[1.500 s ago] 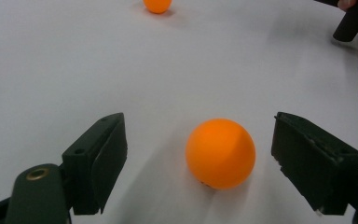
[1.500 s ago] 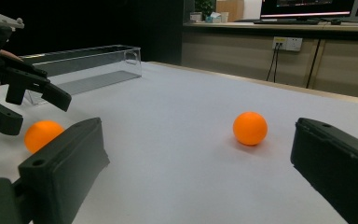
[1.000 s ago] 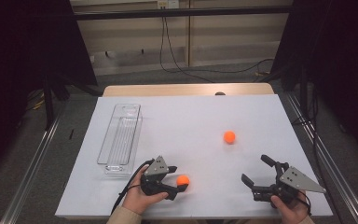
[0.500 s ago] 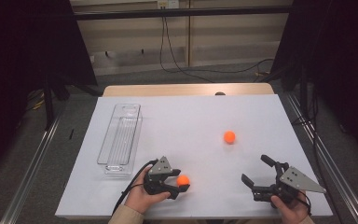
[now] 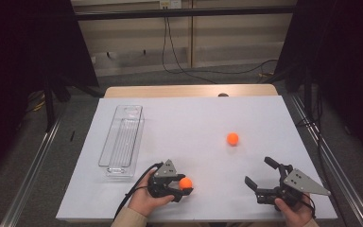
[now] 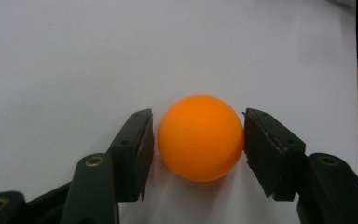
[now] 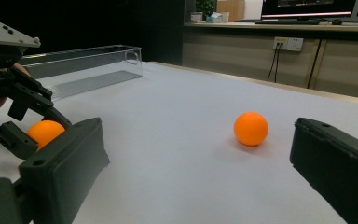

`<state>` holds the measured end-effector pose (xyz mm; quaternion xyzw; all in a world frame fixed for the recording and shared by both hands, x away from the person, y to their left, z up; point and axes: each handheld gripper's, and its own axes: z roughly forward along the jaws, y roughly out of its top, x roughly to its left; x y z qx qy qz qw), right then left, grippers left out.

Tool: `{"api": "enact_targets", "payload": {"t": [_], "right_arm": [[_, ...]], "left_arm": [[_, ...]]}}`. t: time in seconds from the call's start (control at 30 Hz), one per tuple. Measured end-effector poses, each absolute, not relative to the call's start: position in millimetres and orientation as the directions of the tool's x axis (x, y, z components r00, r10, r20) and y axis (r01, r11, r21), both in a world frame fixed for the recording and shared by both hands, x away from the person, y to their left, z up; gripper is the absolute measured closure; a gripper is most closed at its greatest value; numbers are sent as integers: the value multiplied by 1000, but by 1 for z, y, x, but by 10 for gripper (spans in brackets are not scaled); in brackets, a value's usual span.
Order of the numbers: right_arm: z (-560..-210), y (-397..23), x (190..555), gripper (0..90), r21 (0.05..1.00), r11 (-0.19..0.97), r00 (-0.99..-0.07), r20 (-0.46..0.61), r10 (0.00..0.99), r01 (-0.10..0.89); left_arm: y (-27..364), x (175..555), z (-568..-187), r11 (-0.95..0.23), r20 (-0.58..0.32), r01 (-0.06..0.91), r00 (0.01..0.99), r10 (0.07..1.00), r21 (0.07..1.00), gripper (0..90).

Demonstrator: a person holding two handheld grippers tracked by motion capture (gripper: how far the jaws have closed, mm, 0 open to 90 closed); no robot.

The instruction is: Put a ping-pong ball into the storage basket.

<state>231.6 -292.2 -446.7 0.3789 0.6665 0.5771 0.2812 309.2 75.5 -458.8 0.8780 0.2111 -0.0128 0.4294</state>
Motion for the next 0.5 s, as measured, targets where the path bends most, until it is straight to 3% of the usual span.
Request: {"api": "enact_targets", "payload": {"t": [0.5], "right_arm": [[-447, -293, 232, 25, 983, 44, -555, 64, 830, 179]], "left_arm": [[75, 308, -460, -552, -195, 382, 909, 368, 741, 479]]}}
